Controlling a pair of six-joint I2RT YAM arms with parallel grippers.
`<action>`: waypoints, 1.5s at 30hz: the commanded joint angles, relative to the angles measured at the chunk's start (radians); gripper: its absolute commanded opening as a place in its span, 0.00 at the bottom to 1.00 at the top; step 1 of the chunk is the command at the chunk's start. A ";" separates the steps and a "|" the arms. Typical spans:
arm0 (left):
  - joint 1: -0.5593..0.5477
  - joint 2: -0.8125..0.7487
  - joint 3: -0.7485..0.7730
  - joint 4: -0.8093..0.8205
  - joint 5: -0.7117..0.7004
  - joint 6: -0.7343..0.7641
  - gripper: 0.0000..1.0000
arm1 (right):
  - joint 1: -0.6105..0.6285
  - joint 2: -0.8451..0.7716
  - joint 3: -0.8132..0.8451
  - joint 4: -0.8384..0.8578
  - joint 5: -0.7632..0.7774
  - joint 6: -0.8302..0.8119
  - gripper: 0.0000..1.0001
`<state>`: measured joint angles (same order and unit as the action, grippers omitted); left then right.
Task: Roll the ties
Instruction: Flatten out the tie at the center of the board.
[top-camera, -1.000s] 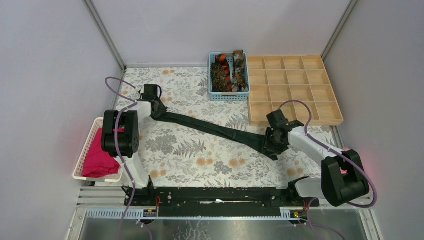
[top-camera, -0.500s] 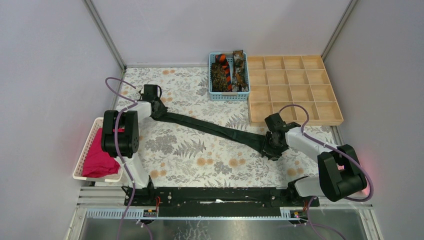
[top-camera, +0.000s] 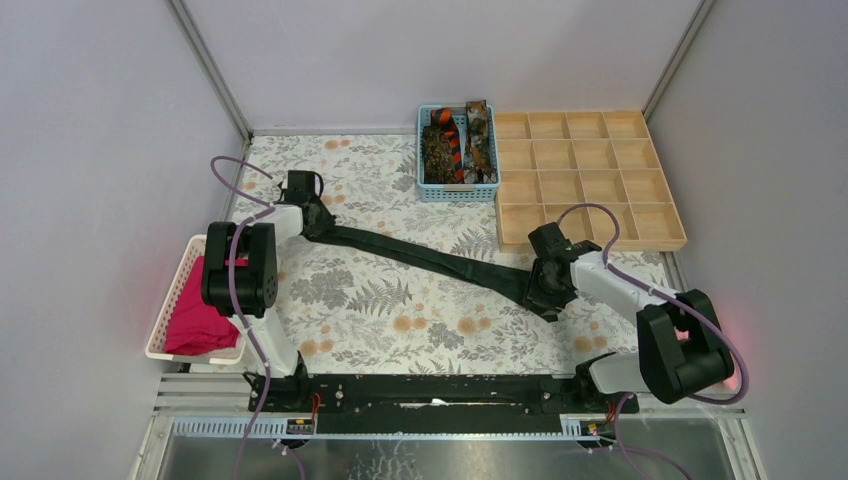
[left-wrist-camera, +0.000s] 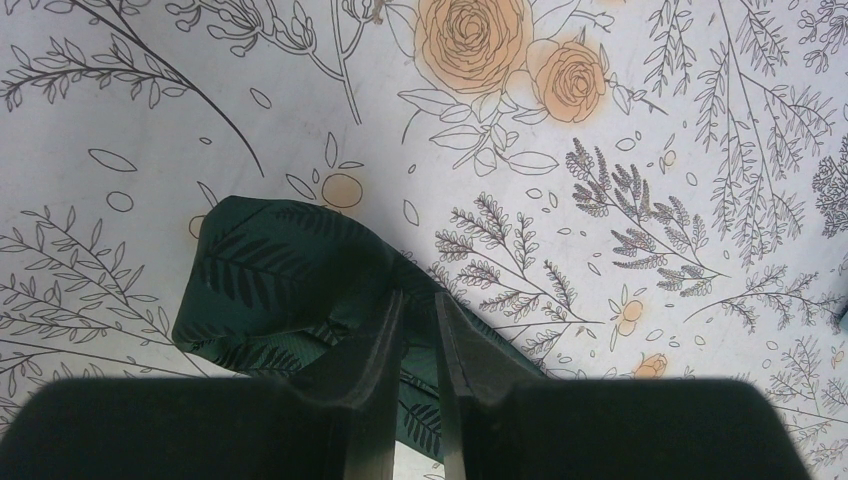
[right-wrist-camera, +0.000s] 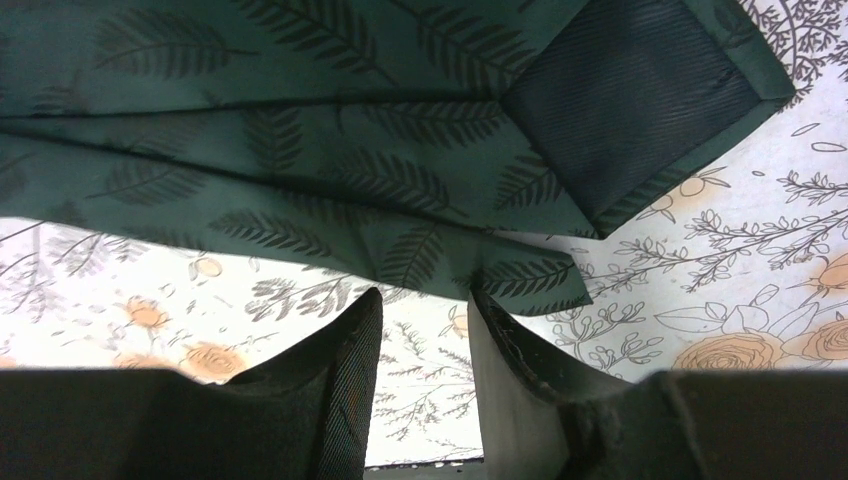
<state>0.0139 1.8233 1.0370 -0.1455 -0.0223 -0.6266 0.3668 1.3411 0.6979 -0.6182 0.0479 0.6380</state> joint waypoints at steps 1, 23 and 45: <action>-0.006 0.006 -0.030 -0.047 0.018 0.014 0.25 | 0.007 0.054 -0.009 0.014 0.055 0.014 0.44; -0.006 0.009 -0.035 -0.045 0.018 0.023 0.24 | 0.008 0.086 0.053 0.052 0.131 0.002 0.00; -0.005 0.013 -0.025 -0.051 0.002 0.029 0.24 | -0.010 0.286 0.256 -0.100 0.334 -0.039 0.18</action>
<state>0.0139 1.8233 1.0363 -0.1440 -0.0223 -0.6182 0.3660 1.5780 0.8978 -0.6468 0.2672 0.6071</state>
